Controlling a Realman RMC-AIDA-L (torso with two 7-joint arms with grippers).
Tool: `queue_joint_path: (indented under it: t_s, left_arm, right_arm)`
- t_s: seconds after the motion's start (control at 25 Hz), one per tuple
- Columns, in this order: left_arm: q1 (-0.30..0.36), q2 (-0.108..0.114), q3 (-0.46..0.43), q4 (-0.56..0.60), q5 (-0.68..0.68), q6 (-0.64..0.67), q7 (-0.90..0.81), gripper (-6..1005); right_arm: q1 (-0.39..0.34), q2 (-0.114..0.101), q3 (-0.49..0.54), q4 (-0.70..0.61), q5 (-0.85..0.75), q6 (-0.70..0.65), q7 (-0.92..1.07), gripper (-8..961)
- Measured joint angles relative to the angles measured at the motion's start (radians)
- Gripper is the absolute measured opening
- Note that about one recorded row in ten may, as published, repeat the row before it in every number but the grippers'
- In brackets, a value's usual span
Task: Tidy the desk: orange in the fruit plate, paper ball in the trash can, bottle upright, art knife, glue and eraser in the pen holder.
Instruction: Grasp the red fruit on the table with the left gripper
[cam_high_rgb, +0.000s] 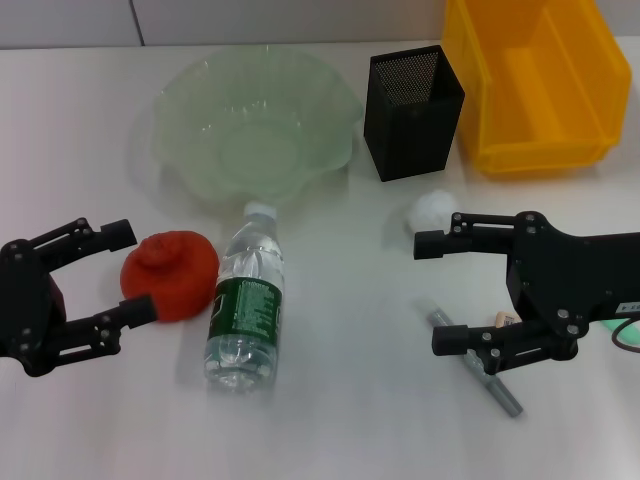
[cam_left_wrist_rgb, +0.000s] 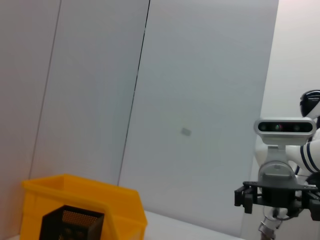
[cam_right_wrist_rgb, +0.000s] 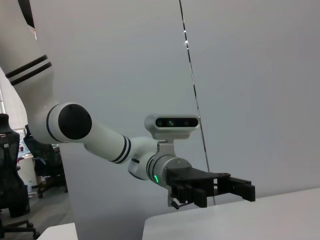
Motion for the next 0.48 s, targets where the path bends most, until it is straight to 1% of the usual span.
queue_joint_path:
  t_s: [0.48]
  left_arm:
    - [-0.007,-0.001,0.000,0.010,0.021,-0.001,-0.013,823]
  right_arm:
    - [-0.001,0.002,0.008,0.016,0.000,0.001,0.000,850]
